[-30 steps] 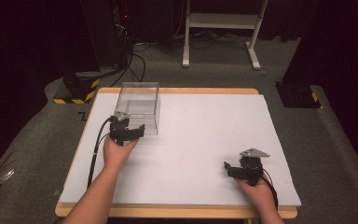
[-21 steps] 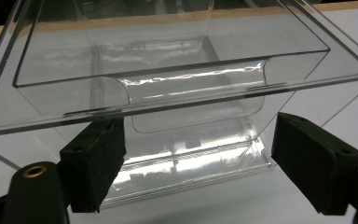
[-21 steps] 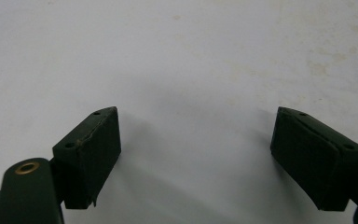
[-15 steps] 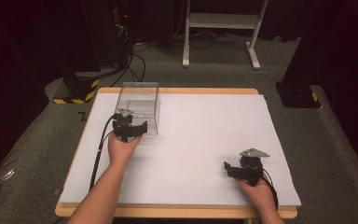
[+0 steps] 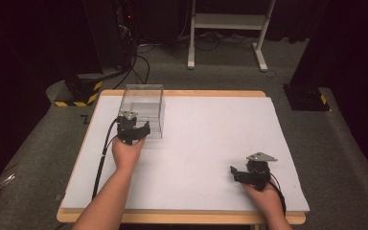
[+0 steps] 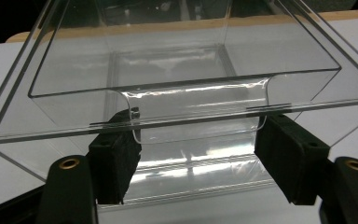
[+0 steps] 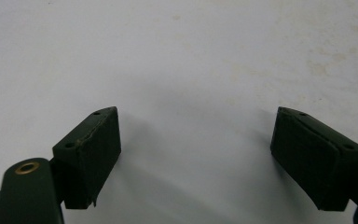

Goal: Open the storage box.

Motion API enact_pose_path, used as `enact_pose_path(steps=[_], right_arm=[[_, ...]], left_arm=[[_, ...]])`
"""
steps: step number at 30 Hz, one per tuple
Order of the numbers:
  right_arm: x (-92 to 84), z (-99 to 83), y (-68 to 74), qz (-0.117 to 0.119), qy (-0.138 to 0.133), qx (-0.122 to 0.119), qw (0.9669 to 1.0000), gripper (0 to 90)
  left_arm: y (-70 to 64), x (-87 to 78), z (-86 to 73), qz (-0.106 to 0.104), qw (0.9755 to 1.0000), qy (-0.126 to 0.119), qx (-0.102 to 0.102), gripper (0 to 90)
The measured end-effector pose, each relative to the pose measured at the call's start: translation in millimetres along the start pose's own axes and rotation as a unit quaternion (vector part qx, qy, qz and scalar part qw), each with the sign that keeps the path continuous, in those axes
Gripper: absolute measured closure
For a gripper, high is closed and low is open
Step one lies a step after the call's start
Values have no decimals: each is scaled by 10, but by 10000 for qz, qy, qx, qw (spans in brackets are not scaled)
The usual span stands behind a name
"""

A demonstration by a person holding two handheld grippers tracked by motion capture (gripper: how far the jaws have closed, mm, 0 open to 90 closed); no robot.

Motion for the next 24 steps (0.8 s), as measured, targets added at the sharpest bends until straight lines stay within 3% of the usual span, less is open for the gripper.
enact_pose_path(steps=[24], right_arm=[[0, 0, -1, 4, -5, 3, 10000, 159]], left_arm=[[-35, -116, -78, 102, 9999, -87, 75, 326]])
Point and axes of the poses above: each handheld gripper's, and its own axes: x roughly forward along the jaws, z roughly out of its top, y roughly to its left, the point moved 9 cm from there along x, roughly forward along the jaws, and after that the axes turned 6 degrees about z, right-handed, at the moved point
